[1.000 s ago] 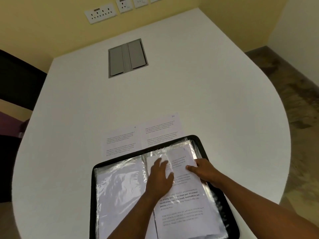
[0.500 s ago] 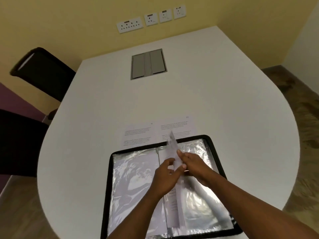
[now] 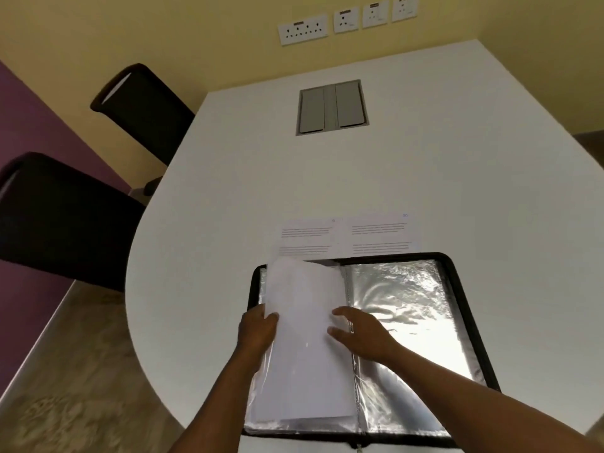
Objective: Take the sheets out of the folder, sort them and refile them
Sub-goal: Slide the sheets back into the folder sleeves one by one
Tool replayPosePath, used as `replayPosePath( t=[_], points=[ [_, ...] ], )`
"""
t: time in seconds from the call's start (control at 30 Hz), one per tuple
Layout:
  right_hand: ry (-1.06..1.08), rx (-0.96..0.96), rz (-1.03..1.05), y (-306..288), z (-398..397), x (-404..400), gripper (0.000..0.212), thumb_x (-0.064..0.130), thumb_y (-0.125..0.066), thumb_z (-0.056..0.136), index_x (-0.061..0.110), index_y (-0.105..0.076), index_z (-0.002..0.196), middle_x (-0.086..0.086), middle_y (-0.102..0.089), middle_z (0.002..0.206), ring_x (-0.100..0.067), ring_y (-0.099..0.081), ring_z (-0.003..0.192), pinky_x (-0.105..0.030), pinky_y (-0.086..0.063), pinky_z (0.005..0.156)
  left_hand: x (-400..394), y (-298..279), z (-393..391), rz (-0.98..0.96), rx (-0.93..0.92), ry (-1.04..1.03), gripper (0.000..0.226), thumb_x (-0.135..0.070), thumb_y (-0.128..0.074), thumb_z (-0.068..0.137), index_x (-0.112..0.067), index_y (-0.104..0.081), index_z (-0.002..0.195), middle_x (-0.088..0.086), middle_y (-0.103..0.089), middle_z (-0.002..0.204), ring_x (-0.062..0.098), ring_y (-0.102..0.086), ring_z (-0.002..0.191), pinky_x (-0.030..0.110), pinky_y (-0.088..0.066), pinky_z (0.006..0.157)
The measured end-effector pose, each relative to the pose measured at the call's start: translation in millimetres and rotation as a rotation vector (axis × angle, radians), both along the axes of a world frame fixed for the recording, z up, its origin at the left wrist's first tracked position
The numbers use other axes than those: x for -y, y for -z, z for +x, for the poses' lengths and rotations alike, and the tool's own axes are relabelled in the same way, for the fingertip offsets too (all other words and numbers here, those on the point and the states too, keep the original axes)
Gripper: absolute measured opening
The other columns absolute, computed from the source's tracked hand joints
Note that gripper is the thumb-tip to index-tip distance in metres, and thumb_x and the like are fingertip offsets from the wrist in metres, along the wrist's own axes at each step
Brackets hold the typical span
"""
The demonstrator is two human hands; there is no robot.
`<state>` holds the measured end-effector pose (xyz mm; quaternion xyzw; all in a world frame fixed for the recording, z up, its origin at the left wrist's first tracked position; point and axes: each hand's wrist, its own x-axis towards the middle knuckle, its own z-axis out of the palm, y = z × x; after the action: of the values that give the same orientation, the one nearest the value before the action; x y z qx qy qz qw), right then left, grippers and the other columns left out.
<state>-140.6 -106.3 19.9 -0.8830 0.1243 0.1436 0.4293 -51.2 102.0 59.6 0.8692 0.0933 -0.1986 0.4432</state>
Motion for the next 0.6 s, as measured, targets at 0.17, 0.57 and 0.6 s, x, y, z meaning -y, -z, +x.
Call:
replayPosePath(
  t=[0.17, 0.57, 0.6],
  points=[
    [-0.263, -0.134, -0.189, 24, -9, -7, 0.077, 0.052, -0.060, 0.090, 0.027, -0.024, 0.154, 0.002, -0.009, 0.163, -0.015, -0.014, 0.149, -0.030, -0.016, 0.117, -27, 32, 23, 0.139, -0.033, 0.008, 0.030, -0.015, -0.060, 0.088, -0.008, -0.065, 0.117, 0.010, -0.067, 0.113, 0.028, -0.062, 0.102, 0.035, -0.051, 0.091],
    [-0.449, -0.025, -0.498, 54, -19, -21, 0.082, 0.054, -0.053, 0.091, 0.032, -0.007, 0.155, 0.000, 0.012, 0.163, -0.021, 0.009, 0.150, -0.037, -0.004, 0.120, -34, 74, 2, 0.565, 0.188, 0.522, 0.066, -0.050, -0.055, 0.090, -0.027, -0.033, 0.148, 0.002, -0.013, 0.160, 0.024, -0.022, 0.144, 0.038, -0.032, 0.110],
    [-0.449, -0.014, -0.508, 55, -19, -21, 0.082, 0.055, -0.053, 0.091, 0.033, -0.006, 0.155, 0.000, 0.012, 0.163, -0.022, 0.009, 0.150, -0.037, -0.003, 0.120, -35, 78, 2, 0.589, 0.178, 0.552, 0.067, -0.053, -0.054, 0.089, -0.026, -0.035, 0.147, 0.003, -0.014, 0.160, 0.025, -0.020, 0.145, 0.038, -0.030, 0.111]
  ],
)
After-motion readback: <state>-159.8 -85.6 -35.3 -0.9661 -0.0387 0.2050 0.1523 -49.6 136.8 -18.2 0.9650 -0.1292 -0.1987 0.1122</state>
